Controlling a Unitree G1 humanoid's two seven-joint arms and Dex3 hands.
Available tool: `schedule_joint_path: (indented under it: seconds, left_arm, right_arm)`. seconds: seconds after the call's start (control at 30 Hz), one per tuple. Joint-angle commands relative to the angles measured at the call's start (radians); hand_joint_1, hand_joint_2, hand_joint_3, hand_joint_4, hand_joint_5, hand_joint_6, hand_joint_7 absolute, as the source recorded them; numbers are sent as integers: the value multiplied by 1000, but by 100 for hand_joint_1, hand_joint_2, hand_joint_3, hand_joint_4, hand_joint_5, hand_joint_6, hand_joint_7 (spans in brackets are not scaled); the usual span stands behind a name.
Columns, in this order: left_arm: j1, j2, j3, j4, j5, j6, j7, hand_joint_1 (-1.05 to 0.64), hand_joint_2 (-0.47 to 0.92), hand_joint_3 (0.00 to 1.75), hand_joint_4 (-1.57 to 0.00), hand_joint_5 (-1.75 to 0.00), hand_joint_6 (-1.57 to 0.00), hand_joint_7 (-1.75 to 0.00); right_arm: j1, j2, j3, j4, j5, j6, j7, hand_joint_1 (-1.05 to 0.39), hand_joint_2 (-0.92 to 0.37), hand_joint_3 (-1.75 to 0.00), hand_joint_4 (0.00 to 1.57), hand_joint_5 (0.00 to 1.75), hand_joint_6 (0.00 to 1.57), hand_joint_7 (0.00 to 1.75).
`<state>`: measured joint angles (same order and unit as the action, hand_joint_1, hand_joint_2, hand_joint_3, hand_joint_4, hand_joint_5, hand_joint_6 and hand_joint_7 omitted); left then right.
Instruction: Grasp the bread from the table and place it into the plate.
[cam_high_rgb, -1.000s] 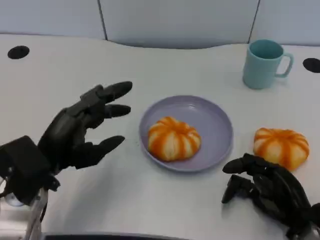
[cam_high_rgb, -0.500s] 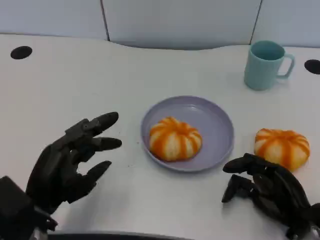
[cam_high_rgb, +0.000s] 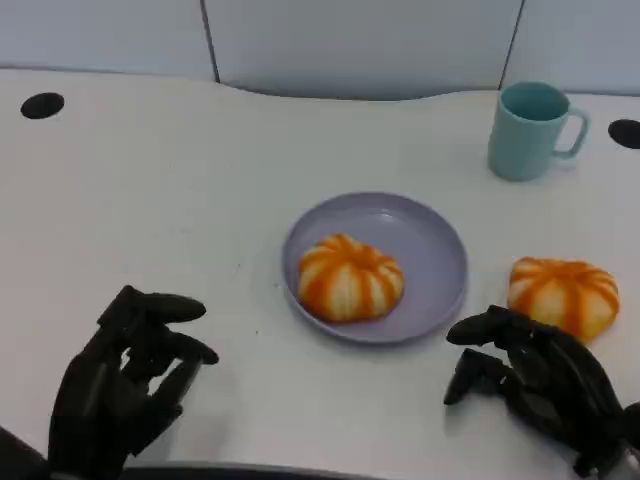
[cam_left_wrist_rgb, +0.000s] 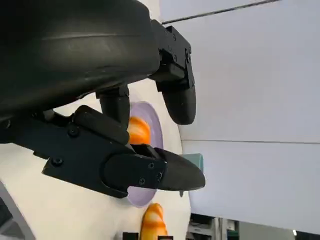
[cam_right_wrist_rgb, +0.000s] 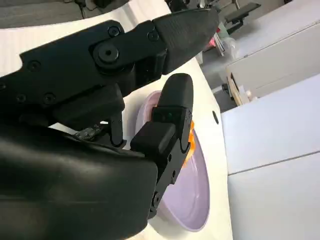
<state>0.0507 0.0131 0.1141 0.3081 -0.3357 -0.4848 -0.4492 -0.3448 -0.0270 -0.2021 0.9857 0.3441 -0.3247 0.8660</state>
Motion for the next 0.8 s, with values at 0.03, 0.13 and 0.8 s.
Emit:
schedule_joint_path:
  seconds: [0.03, 0.13, 0.8]
  left_arm:
    - [0, 13, 13, 54, -30, 12, -46, -69, 92, 18, -30, -175, -20, -156]
    - [-3, 11, 18, 76, -30, 6, -52, -68, 92, 18, -31, -175, -20, -156]
    - [-48, 3, 49, 165, -39, -4, -84, -73, 92, 16, -31, -175, -23, -155]
  right_arm:
    - [24, -19, -4, 6, -12, 21, -20, -51, -92, -4, 68, 134, 83, 71]
    - [26, -21, -7, 7, -10, 20, -16, -50, -92, -4, 67, 135, 82, 71]
    - [4, -35, -12, 65, -37, -47, -21, -55, -92, -9, 67, 134, 82, 73]
